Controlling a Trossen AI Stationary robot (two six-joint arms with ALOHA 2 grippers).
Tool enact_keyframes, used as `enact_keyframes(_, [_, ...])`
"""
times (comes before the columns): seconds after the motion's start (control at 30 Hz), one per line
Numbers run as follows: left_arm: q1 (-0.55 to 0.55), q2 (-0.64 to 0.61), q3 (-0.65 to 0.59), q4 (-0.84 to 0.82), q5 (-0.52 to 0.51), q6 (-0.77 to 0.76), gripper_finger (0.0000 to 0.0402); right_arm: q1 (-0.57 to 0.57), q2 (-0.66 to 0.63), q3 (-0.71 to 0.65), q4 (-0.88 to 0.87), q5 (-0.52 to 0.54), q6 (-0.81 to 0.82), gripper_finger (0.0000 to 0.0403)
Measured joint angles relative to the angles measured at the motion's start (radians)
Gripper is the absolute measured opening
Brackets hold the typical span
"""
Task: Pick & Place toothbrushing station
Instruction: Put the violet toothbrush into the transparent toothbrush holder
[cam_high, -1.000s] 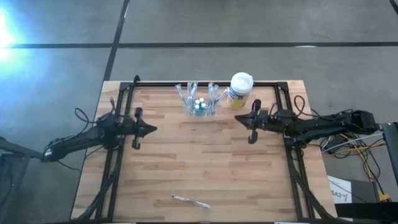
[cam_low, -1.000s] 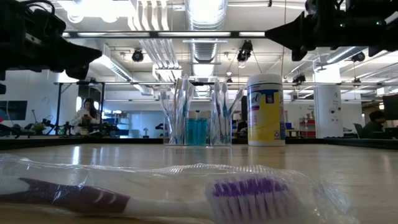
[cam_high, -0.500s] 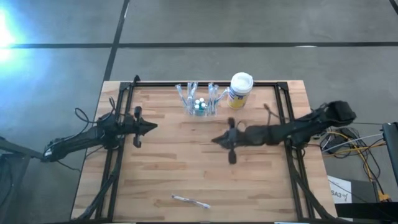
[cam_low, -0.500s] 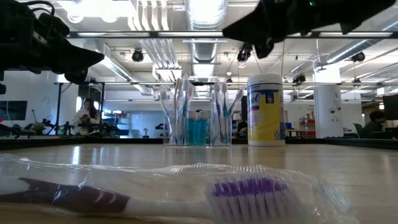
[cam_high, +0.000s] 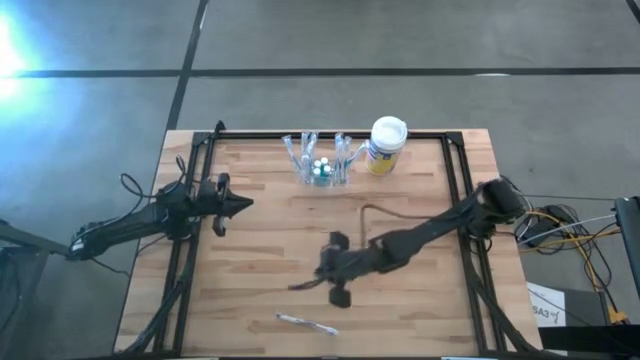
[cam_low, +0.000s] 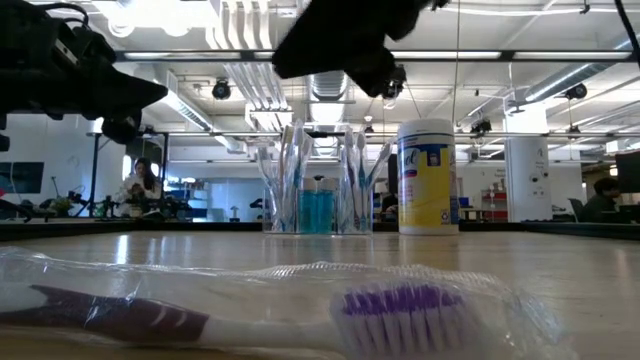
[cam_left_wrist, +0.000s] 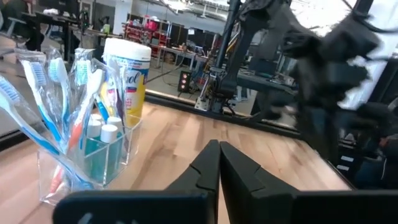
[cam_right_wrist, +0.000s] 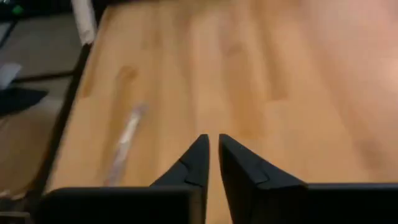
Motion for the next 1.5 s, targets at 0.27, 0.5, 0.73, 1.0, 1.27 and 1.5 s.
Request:
enact_keyframes(0.27, [0.0, 0.0, 0.001, -0.001, 0.001, -0.125, 0.0009, 0.039, 0.239, 0.373, -0.217, -0.145, 0.111, 0.0133])
enact_keyframes(0.5, [0.0, 0.0, 0.003, -0.002, 0.002, -0.158, 0.0018, 0.071, 0.43, 0.646, -0.436, -0.261, 0.217, 0.0198])
enact_keyframes(0.73, [0.0, 0.001, 0.003, -0.002, 0.002, -0.159, 0.0007, 0.09, 0.609, 0.882, -0.666, -0.347, 0.241, 0.0222])
enact_keyframes(1.0, [0.0, 0.009, 0.003, -0.002, 0.001, -0.158, 0.0017, 0.089, 0.744, 1.036, -0.773, -0.428, 0.227, 0.023])
enact_keyframes(1.27, [0.0, 0.01, 0.003, -0.002, 0.001, -0.161, 0.0014, 0.081, 0.765, 1.051, -0.869, -0.345, 0.177, 0.0213])
enact_keyframes(1.5, [0.0, 0.015, 0.003, -0.003, 0.001, -0.166, 0.0007, 0.062, 0.741, 1.059, -1.01, -0.142, 0.095, 0.0193])
